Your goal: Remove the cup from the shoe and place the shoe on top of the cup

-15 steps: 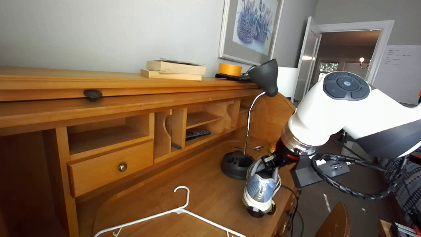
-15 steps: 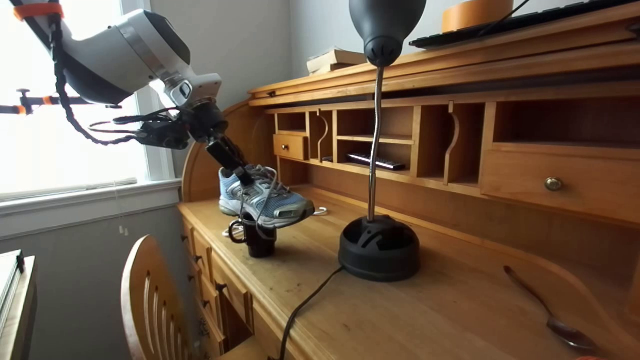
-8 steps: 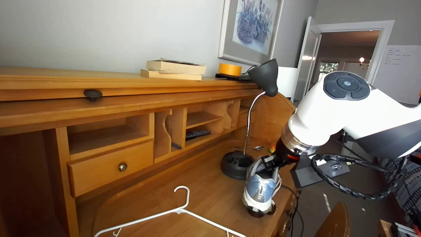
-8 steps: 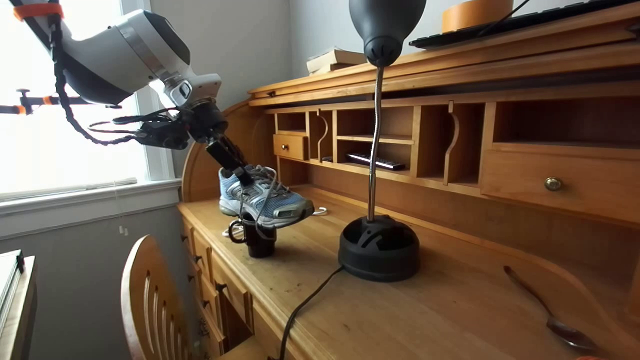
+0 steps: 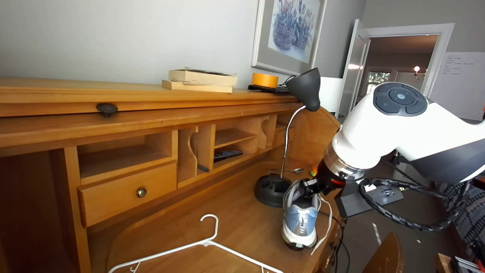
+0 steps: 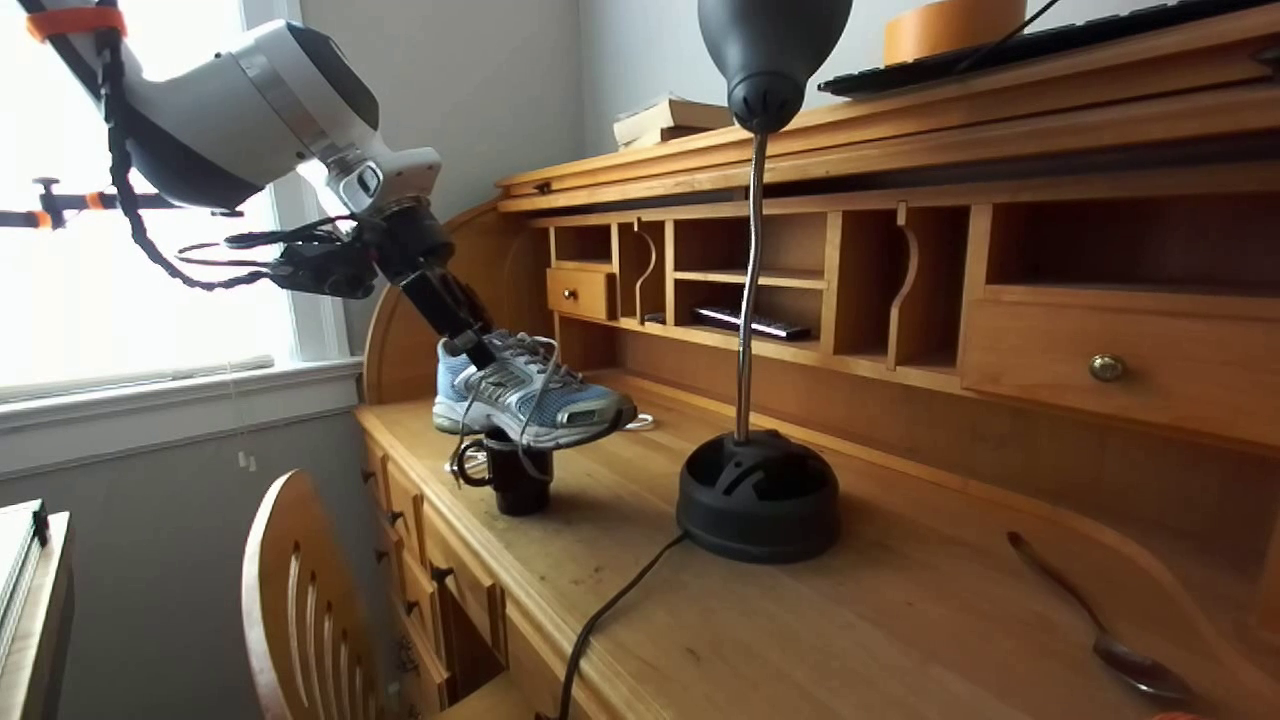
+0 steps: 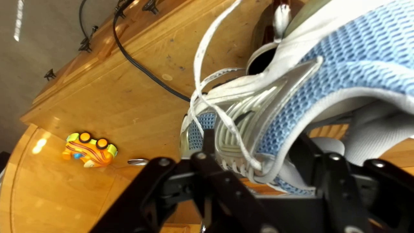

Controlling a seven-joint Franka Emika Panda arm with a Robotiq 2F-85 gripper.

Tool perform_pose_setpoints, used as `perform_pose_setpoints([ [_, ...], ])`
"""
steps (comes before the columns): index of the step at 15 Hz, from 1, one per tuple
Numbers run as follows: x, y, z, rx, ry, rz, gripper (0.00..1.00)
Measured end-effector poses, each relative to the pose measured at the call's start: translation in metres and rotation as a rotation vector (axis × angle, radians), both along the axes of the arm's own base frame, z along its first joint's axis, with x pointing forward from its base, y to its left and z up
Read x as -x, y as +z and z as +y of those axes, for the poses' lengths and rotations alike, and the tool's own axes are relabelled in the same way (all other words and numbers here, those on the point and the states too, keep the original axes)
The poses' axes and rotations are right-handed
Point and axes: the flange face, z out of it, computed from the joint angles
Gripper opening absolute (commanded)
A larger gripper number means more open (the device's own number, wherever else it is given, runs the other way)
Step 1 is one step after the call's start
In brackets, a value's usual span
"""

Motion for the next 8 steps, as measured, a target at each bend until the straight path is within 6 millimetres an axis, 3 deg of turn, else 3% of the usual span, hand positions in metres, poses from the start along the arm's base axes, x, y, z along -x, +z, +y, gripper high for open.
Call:
perform_pose_setpoints([
  [2, 0.0, 0.0, 0.0002, 0.0, 0.001, 0.0, 0.84],
  [3, 0.0, 0.0, 0.0002, 0.0, 0.001, 0.0, 0.94],
  [4, 0.0, 0.0, 0.0003, 0.0, 0.001, 0.0, 0.97],
  [8, 0.0, 0.0005, 0.0003, 0.0, 0.001, -0.001, 1.0],
])
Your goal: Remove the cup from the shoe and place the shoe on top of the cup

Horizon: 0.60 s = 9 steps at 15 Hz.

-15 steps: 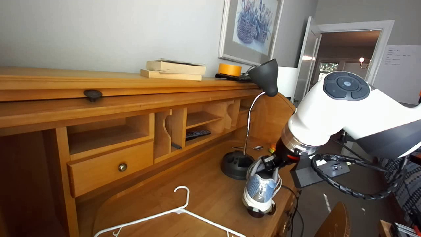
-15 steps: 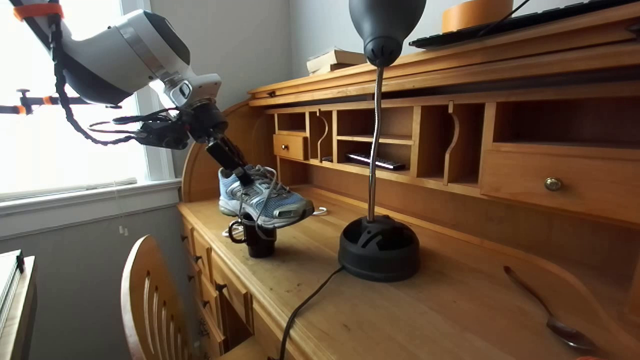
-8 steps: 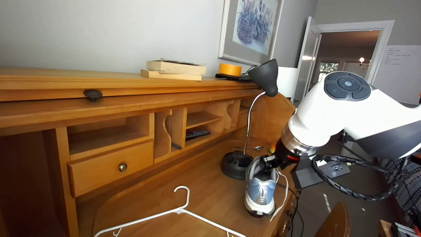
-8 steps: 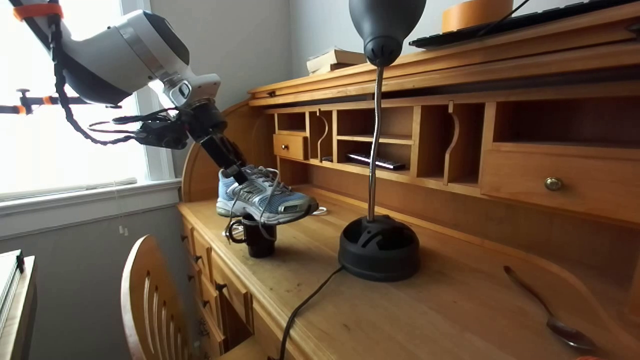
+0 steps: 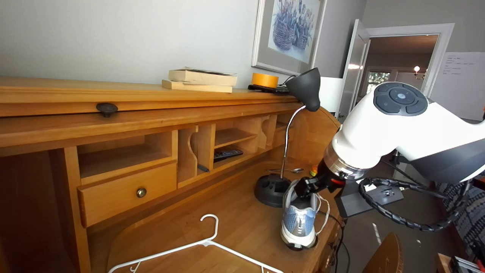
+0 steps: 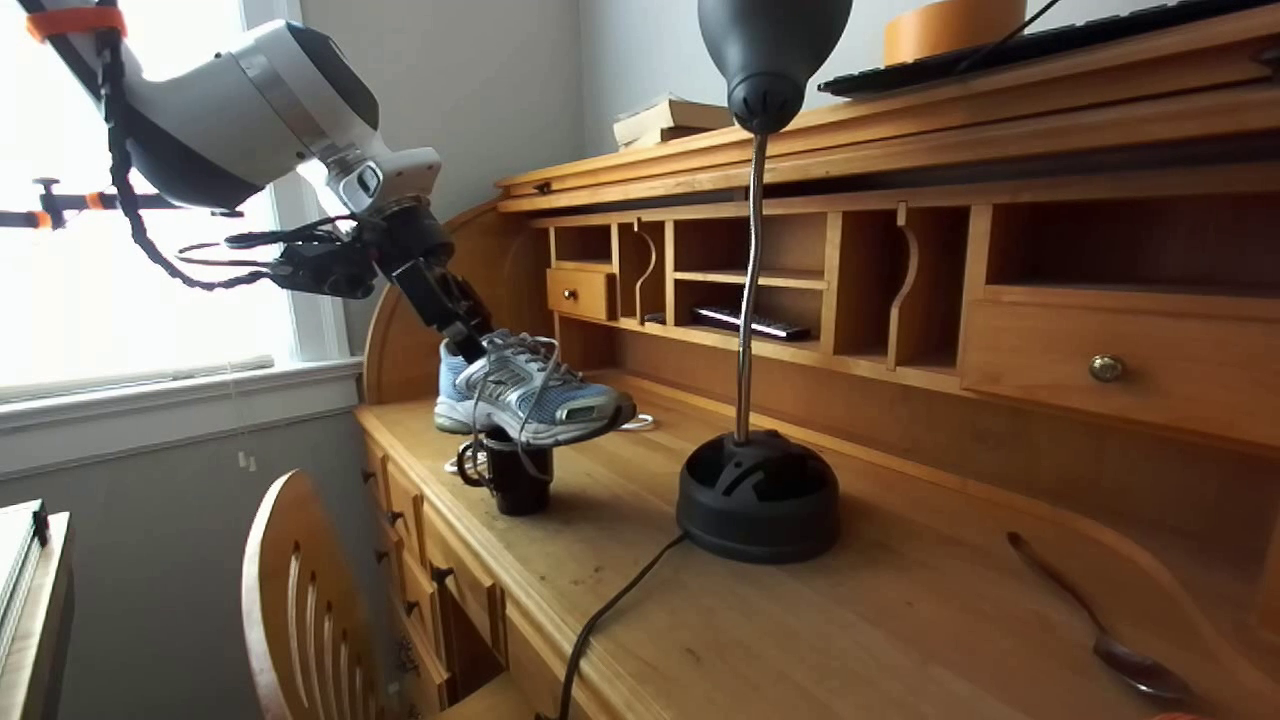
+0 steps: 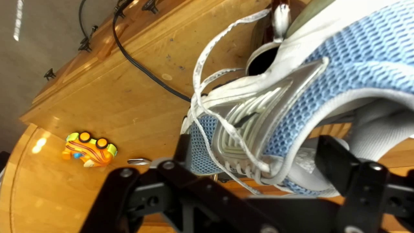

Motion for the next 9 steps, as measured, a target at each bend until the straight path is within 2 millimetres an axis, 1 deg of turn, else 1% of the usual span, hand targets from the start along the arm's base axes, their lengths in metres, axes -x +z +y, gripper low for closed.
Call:
perform_pose_setpoints([
  [9, -0.0006, 0.0042, 0.0009, -0.001, 0.003, -0.011, 1.0],
])
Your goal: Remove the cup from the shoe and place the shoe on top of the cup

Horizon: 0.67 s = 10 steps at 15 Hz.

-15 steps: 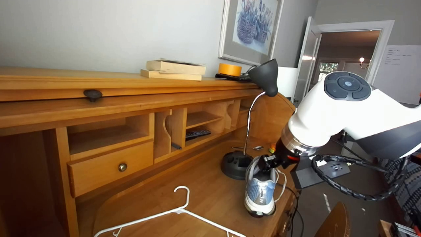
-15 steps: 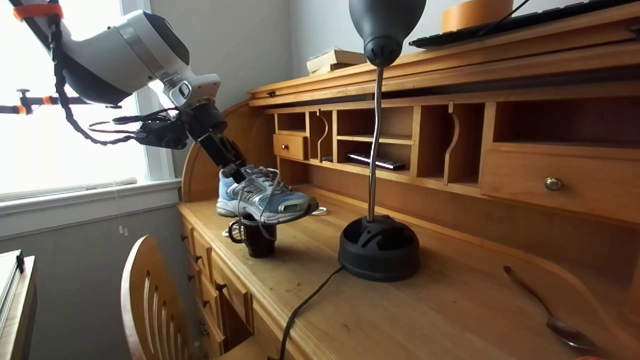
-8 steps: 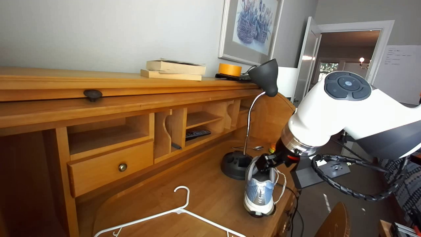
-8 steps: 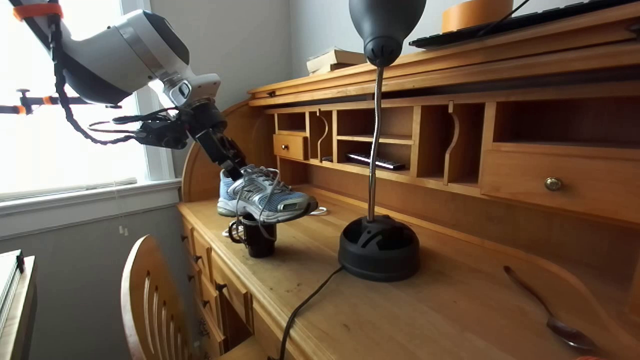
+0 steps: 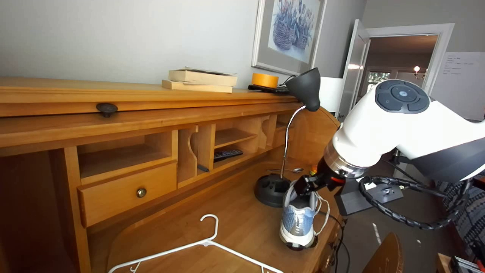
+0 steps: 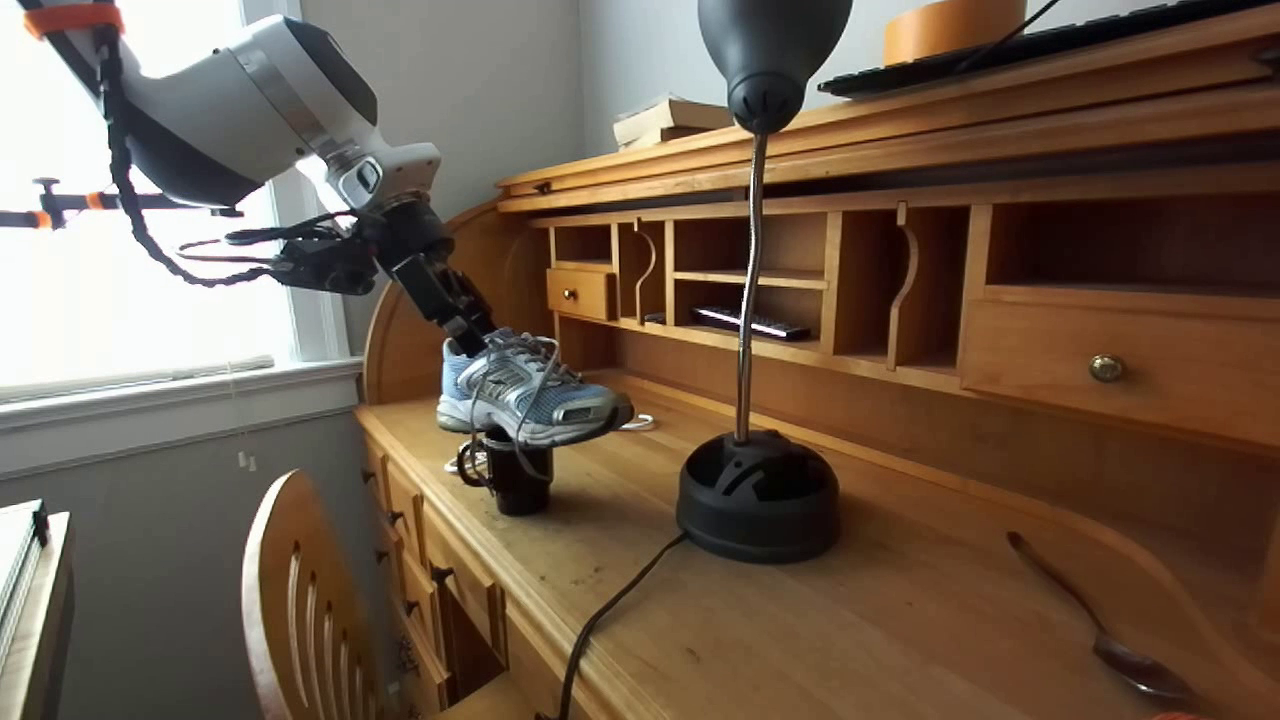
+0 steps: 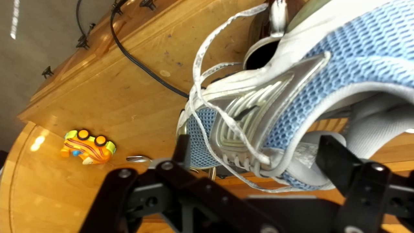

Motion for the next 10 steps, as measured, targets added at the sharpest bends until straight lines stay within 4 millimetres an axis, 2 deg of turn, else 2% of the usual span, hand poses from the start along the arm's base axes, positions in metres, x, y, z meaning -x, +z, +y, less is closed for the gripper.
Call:
perform_pose_setpoints([
  [10, -0.0001, 0.0017, 0.0055, -0.031, 0.033, -0.003, 1.0],
])
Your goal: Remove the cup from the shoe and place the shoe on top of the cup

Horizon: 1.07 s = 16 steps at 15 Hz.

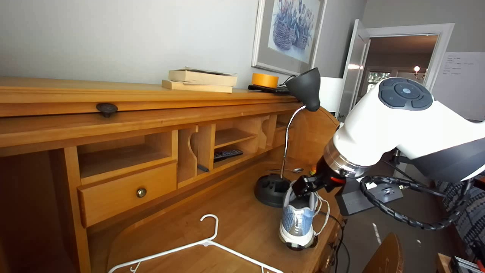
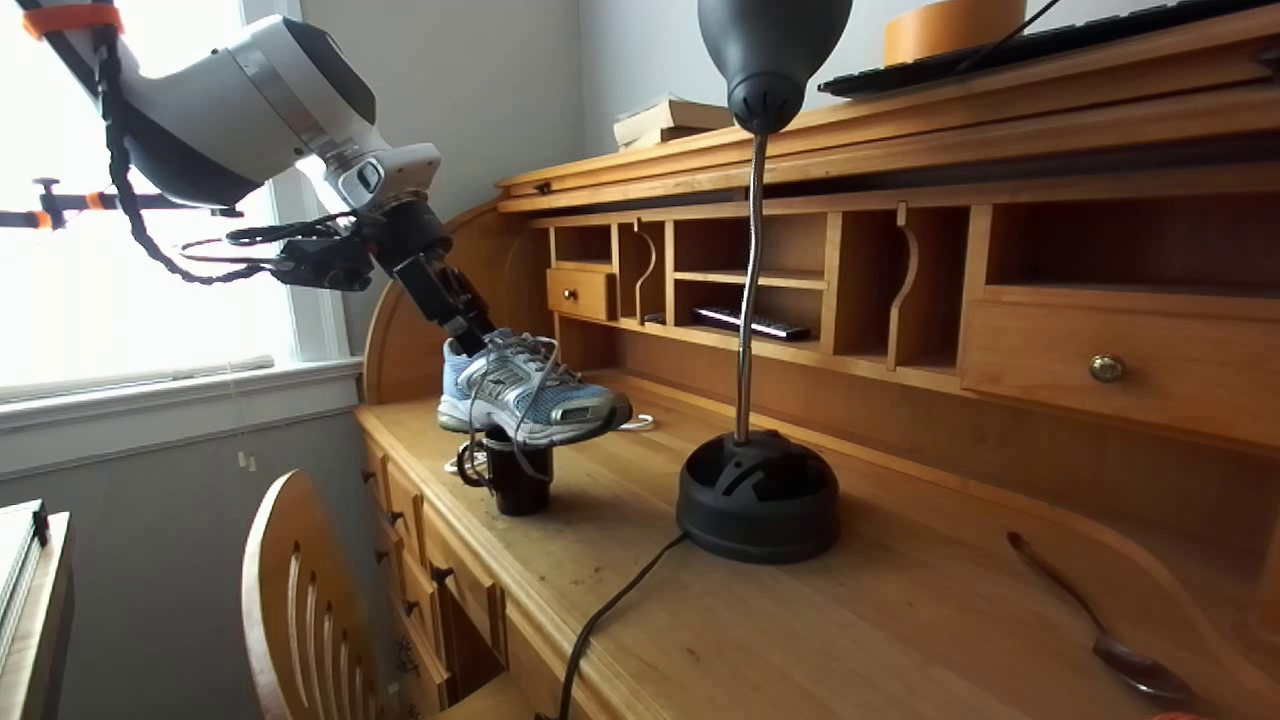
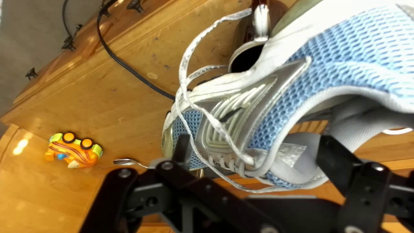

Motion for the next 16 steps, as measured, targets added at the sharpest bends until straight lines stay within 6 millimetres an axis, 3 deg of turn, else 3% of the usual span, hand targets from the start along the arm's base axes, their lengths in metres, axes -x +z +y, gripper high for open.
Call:
perform_pose_setpoints([
  [16, -0.004, 0.016, 0.0, -0.142, 0.122, 0.071, 1.0],
])
